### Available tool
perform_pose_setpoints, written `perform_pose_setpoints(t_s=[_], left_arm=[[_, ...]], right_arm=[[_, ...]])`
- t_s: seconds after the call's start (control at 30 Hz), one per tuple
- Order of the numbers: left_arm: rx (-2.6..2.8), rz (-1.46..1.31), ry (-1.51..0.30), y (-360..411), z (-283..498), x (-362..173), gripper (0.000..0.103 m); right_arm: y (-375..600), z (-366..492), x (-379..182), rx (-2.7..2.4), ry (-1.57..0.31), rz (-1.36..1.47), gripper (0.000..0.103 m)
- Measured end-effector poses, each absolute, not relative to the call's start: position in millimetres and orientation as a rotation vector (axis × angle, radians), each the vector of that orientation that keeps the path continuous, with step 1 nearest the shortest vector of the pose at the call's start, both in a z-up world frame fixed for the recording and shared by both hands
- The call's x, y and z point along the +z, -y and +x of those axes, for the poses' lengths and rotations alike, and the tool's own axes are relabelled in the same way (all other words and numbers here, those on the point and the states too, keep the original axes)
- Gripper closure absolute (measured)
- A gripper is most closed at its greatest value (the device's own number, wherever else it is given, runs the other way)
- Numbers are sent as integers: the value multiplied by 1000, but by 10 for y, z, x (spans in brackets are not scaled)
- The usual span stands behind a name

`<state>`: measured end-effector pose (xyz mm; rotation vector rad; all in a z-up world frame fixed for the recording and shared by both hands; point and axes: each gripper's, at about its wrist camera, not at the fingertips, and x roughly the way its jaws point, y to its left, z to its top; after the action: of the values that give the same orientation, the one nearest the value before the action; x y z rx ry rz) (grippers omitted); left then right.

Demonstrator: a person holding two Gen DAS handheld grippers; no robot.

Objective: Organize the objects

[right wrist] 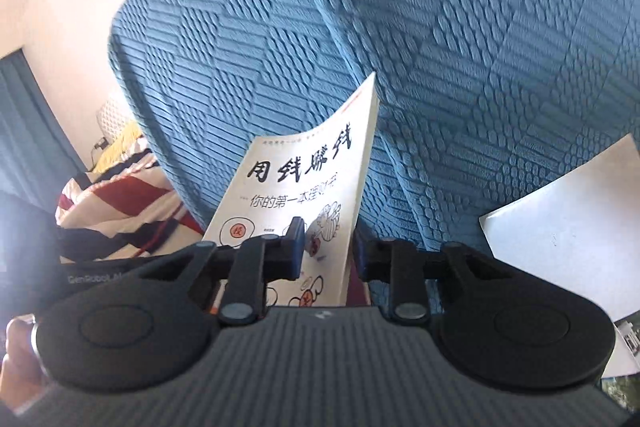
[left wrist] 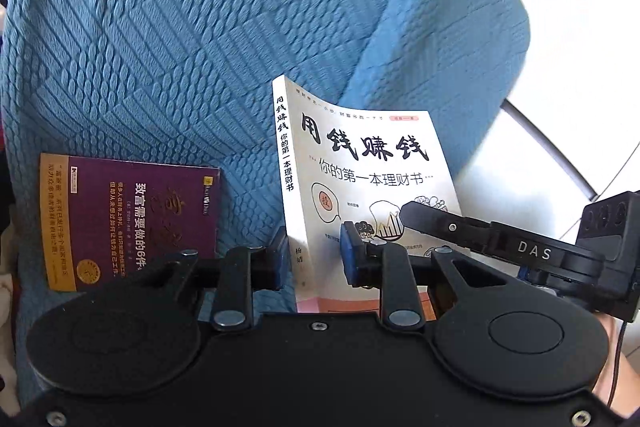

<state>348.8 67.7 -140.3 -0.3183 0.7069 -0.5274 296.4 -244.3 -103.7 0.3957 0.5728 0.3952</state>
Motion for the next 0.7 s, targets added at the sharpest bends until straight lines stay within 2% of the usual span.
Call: perform_pose_setpoints(t_s=[0.37,0.53,0.7], left_arm=[[-519,-359,-690,-724,2825,-891,79],[-509,-387,-707,-754,2541,-915,79],[-470,-448,-781,-783,2313,-1246,79]], right_arm=[[2450,2484,-531,437,-557,436,75],[2455,2247,-503,446,-571,441,75],[2445,2061,-712,436,-627,461,75]])
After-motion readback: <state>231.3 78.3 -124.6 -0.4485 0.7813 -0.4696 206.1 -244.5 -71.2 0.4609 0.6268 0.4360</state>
